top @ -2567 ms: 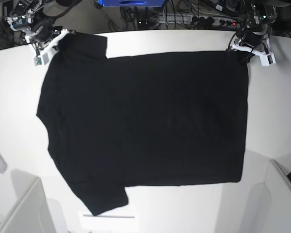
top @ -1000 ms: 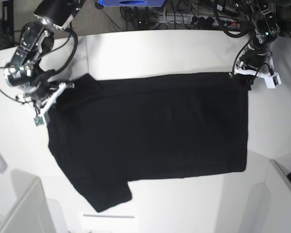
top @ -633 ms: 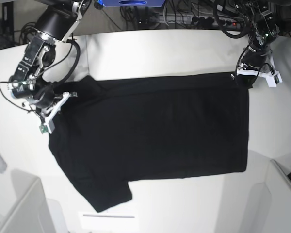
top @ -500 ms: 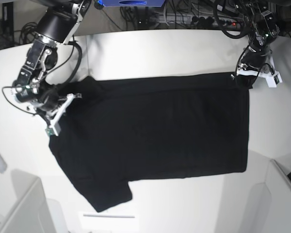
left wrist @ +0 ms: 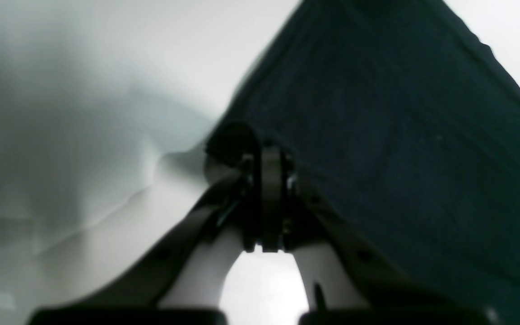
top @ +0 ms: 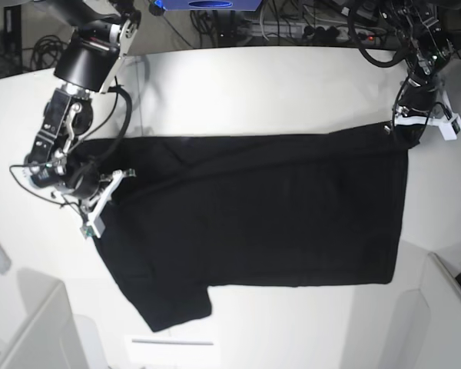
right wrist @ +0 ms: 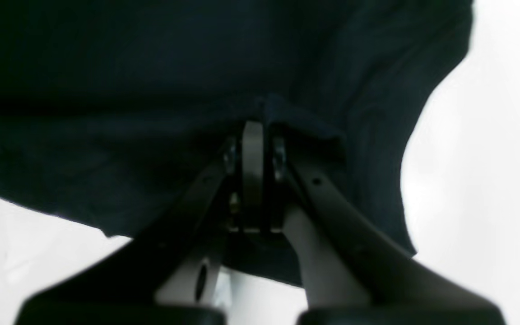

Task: Fold the T-shirt properly
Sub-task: 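Pull the shirt's shoulder edge toward the robot with both grippers, then drag the shirt further toward the robot, straightening the collar edge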

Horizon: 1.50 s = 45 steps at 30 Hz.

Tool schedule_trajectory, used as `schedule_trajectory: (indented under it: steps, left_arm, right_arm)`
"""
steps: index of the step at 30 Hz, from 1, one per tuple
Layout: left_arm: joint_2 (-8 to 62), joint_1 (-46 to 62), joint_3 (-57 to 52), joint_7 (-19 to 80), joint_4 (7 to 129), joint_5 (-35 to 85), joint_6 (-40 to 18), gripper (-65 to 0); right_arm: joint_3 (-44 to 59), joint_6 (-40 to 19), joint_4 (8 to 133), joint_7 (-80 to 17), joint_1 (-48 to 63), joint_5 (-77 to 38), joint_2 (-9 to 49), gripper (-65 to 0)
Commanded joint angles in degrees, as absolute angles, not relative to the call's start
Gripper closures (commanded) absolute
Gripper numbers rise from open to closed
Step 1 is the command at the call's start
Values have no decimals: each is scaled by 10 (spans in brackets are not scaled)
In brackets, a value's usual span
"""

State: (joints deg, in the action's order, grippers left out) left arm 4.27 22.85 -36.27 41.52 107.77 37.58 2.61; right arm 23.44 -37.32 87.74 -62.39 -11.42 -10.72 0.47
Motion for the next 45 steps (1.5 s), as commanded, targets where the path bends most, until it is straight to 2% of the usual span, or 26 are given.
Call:
schedule_trajectory:
  steps: [1, 7, 15, 21, 29, 30, 32, 34, 35, 37, 39, 43, 45]
  left_arm:
    - [50, 221, -364, 407, 1089, 379, 22, 0]
    - [51, 195, -365, 408, 1084, 378, 22, 0]
    - [51, 126, -370, 519, 1078, 373, 22, 0]
    - [67, 102, -366, 522, 1023, 373, 22, 0]
    - [77, 78, -364, 521, 1002, 377, 22, 0]
    - [80, 72, -364, 523, 1001, 375, 22, -28]
    - [80, 65, -369, 523, 998, 374, 22, -179]
    - [82, 57, -370, 521, 1001, 374, 22, -341]
    - [87, 52, -370, 521, 1001, 375, 22, -406]
    - [92, 47, -370, 519, 998, 375, 22, -505]
    - [95, 36, -371, 511, 998, 378, 21, -555]
    - [102, 36, -371, 491, 1003, 378, 19, -556]
    - [111, 44, -375, 480, 1003, 379, 19, -556]
  right_arm:
    - [235, -371, 882, -612, -131, -115, 8, 0]
    - [235, -371, 847, -596, -145, -115, 8, 0]
    - [216, -371, 822, -578, -143, -115, 7, 0]
    - [219, -335, 822, -577, -143, -115, 8, 0]
    - [220, -334, 826, -582, -143, -115, 9, 0]
    - [218, -334, 826, -582, -142, -115, 9, 0]
    - [221, -334, 826, -582, -141, -115, 9, -17]
    - [225, -334, 826, -578, -141, -115, 9, -141]
    - [237, -333, 827, -577, -138, -115, 9, -177]
    - [270, -333, 841, -577, -134, -115, 7, -182]
    - [290, -333, 870, -577, -130, -115, 6, -182]
    - [323, -329, 978, -576, -88, -116, 1, -182]
    - [360, -294, 1047, -571, -60, -116, -28, -182]
